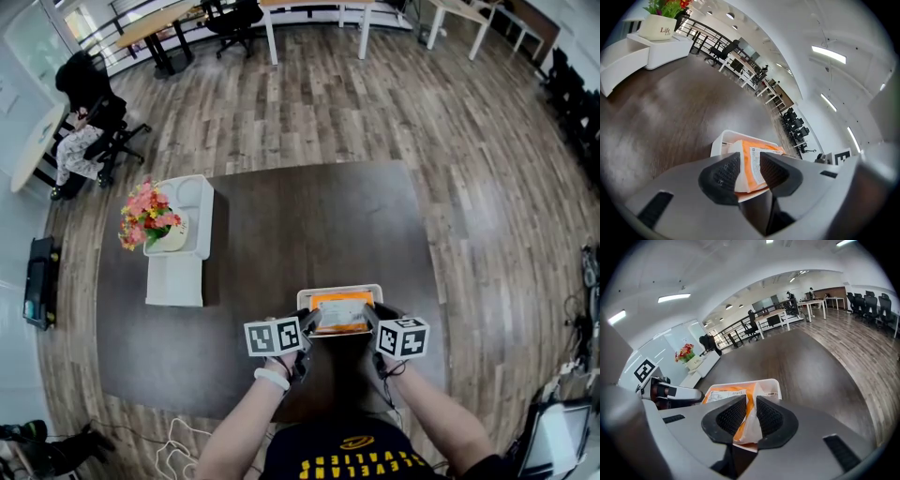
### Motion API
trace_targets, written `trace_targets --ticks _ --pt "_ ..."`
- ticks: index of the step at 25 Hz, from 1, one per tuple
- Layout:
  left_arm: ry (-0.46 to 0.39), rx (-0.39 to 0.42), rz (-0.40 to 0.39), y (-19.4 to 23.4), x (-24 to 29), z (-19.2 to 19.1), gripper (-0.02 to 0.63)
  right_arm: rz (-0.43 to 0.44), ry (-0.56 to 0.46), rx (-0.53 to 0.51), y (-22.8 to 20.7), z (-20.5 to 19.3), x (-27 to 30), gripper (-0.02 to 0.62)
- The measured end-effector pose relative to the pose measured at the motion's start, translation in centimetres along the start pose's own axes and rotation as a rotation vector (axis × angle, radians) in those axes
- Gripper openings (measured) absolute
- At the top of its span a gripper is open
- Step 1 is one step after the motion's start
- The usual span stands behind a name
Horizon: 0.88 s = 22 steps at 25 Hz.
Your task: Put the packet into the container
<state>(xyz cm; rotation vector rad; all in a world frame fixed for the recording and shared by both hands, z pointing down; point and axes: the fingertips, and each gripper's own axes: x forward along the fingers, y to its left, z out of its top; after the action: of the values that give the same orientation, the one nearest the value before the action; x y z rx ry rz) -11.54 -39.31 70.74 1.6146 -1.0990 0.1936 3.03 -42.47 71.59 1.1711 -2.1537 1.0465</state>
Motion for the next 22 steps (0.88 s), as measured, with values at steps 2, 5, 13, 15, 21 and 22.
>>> trace_targets --ticks 2,5,13,15,21,22 --pt "0.008 0.018 0.007 -0.1 0.2 0.0 0.133 -0.023 0.011 -0.010 -0.2 -0.2 0.2 0.063" --pt "0.014 0.032 0.012 -0.1 0.3 0.1 0.133 -0.041 0.029 -0.039 -0.3 -0.2 0.5 0.063" --pt "-0.047 0.041 0.002 -0.5 -0.7 1.0 0.133 -0.047 0.004 -0.111 -0.7 0.7 0.4 0.081" --pt "-0.076 0.053 0.008 -0.4 -1.3 1.4 0.133 -0.042 -0.028 -0.085 -1.0 1.2 0.1 0.137" --pt "-0.146 0.029 -0.006 -0.5 -4.0 1.6 0.133 -0.064 -0.068 -0.029 -2.5 1.7 -1.9 0.153" --pt "-0.153 0.021 -0.015 -0.7 -4.4 1.4 0.133 -0.069 -0.079 -0.017 -2.8 1.8 -2.5 0.153"
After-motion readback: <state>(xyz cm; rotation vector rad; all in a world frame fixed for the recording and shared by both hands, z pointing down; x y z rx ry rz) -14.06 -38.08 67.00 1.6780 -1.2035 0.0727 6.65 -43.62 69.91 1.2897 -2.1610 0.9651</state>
